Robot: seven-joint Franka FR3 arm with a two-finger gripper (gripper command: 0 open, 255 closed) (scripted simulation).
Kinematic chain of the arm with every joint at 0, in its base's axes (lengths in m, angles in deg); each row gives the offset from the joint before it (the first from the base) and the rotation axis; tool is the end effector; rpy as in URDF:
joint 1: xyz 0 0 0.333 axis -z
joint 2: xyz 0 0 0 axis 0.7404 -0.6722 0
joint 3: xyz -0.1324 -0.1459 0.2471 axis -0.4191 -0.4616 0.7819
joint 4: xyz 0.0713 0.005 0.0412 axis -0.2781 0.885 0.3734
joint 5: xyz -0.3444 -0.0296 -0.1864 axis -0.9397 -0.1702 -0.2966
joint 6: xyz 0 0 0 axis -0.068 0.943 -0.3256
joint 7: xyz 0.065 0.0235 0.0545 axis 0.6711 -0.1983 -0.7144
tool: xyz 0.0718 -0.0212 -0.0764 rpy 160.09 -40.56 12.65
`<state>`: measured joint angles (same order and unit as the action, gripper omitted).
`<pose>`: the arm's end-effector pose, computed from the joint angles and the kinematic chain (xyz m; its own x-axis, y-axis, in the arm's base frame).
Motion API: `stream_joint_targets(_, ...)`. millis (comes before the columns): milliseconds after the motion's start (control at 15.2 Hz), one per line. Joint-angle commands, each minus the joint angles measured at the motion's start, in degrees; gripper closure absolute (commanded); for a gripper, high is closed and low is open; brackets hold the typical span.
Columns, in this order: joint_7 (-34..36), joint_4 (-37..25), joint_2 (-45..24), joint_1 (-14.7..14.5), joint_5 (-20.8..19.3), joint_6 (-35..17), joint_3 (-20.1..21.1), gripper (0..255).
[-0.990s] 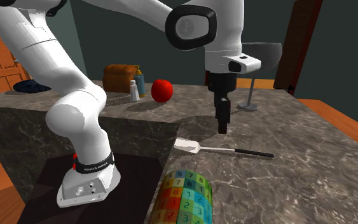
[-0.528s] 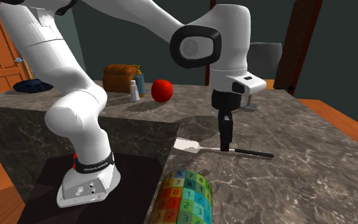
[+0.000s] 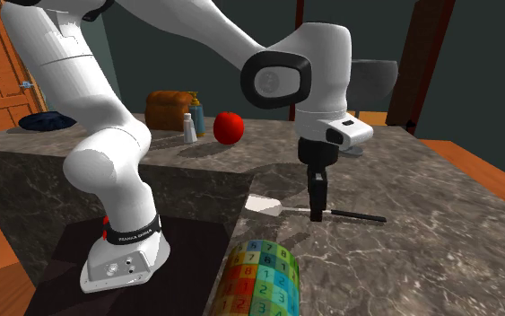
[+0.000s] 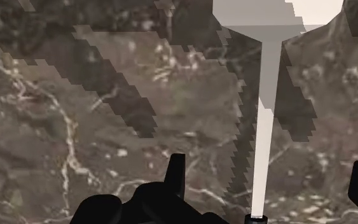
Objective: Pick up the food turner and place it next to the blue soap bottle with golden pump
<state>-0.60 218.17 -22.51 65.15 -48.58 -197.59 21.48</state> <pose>0.3750 -0.2439 0.3957 0.8252 -0.5610 0.0662 -0.5622 -0.8270 -0.0003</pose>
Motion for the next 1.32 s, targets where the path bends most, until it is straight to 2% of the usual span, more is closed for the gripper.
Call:
stream_joint_targets(0,0.0,0.0,0.0,0.0,0.0,0.0,0.0,0)
stream_joint_targets(66,0.0,0.0,0.0,0.0,0.0,0.0,0.0,0)
stream_joint_targets(132,0.0,0.0,0.0,0.0,0.0,0.0,0.0,255)
stream_joint_targets(726,0.0,0.0,0.0,0.0,0.0,0.0,0.0,255)
stream_joint_targets(1254,0.3,-3.8,3.0,0.1,-0.3,6.7,0.6,255)
